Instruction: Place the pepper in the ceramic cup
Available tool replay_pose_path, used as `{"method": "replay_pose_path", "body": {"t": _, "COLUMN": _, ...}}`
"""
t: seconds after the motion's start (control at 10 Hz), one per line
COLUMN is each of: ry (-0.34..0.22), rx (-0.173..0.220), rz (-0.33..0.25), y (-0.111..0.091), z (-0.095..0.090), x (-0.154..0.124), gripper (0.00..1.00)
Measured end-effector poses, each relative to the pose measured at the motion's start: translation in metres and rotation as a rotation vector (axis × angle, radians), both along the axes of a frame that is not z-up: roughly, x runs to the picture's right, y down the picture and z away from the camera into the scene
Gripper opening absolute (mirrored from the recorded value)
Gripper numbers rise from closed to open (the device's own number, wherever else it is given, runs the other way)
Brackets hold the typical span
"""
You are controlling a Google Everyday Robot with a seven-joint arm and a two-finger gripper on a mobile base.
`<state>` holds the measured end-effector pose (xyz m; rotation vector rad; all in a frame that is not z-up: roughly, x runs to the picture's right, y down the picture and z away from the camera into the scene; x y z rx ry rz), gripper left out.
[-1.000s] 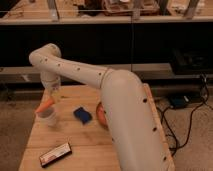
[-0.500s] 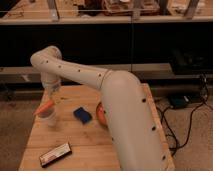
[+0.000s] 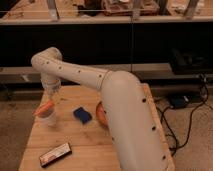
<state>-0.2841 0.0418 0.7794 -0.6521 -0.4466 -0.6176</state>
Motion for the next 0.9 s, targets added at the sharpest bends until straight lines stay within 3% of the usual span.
{"method": "replay_pose_path", "body": {"t": 0.2, "ry": 0.001, "rx": -0.003, "rz": 0.006, "y": 0.0011, "z": 0.0028, "x": 0.0022, "gripper": 0.27}}
{"method": "replay_pose_path", "body": {"t": 0.6, "ry": -0.008, "rx": -0.005, "rz": 0.011, "y": 0.0030, "z": 0.0047, "x": 0.0010, "gripper": 0.50}}
{"method": "replay_pose_path", "body": {"t": 0.9, "ry": -0.013, "rx": -0.004, "rz": 0.016, "y": 0.0030, "z": 0.0057, "x": 0.0008, "gripper": 0.50}}
